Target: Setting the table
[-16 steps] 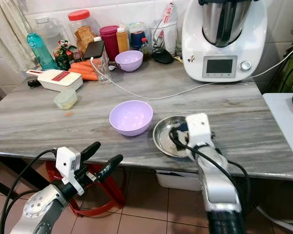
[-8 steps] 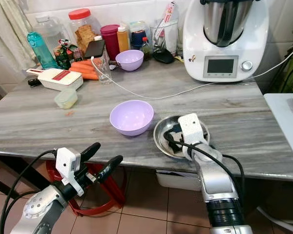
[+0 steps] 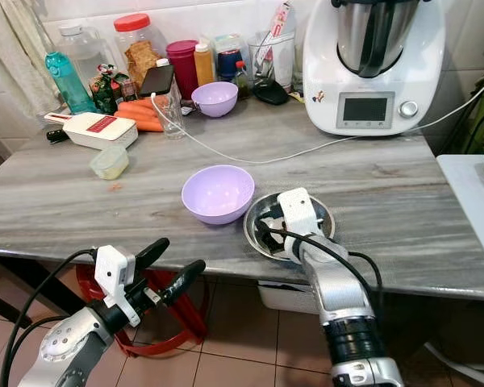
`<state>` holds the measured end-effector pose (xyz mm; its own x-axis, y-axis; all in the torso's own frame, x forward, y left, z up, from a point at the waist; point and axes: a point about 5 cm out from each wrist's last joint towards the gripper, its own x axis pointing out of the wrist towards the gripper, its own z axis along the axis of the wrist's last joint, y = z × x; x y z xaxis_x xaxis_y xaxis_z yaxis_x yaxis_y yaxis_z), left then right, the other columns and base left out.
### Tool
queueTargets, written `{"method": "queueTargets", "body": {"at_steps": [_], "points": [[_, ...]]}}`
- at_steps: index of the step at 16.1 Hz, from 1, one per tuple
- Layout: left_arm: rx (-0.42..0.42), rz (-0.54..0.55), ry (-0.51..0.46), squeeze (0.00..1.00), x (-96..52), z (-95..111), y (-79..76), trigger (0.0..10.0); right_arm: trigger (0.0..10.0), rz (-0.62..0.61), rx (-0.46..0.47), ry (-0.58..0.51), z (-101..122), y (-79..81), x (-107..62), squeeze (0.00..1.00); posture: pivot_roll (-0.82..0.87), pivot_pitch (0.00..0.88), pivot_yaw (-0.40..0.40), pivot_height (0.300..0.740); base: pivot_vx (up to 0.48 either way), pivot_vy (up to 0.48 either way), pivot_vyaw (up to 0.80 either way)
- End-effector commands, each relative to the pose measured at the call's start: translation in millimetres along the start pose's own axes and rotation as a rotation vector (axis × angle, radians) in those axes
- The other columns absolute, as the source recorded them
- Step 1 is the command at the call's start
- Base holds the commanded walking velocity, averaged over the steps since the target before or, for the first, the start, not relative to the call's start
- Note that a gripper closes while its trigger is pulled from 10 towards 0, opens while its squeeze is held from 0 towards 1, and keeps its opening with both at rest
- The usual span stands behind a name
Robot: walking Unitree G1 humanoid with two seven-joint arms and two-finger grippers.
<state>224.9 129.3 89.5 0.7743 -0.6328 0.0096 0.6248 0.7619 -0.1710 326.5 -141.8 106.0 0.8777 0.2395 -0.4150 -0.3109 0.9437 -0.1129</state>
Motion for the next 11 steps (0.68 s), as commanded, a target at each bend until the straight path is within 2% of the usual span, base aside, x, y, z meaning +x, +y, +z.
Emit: {"method": "queueTargets", "body": {"at_steps": [1,5,9,10,11], "points": [[0.011,-0.001,0.001,0.0,-1.5,3.4,1.4,10.0,10.0,0.021,-0.001,-0.022,7.6,7.2,4.2,1.0,-0.04,0.0,0.113,0.74,0.0,0.0,0.0],[0.01,0.003,0.006,0.0,-2.7,2.3,1.3,10.0,10.0,0.015,0.014,-0.069,14.9,9.1,6.9,1.0,-0.04,0.0,0.111,0.74,0.0,0.0,0.0],[0.011,0.003,0.003,0.0,-1.1,2.8,2.2,10.0,10.0,-0.013,0.06,-0.175,24.8,1.4,-2.8,1.0,-0.04,0.0,0.11,0.74,0.0,0.0,0.0],[0.014,0.005,-0.003,0.0,-0.6,4.4,3.4,10.0,10.0,-0.05,0.07,-0.247,31.6,-7.3,-15.0,0.0,-0.04,0.0,0.111,0.74,0.0,0.0,0.0],[0.015,0.005,-0.005,0.0,-0.3,5.0,3.7,10.0,10.0,-0.077,0.075,-0.281,33.8,-11.9,-21.2,0.0,-0.04,0.0,0.11,0.74,0.0,0.0,0.0]]}}
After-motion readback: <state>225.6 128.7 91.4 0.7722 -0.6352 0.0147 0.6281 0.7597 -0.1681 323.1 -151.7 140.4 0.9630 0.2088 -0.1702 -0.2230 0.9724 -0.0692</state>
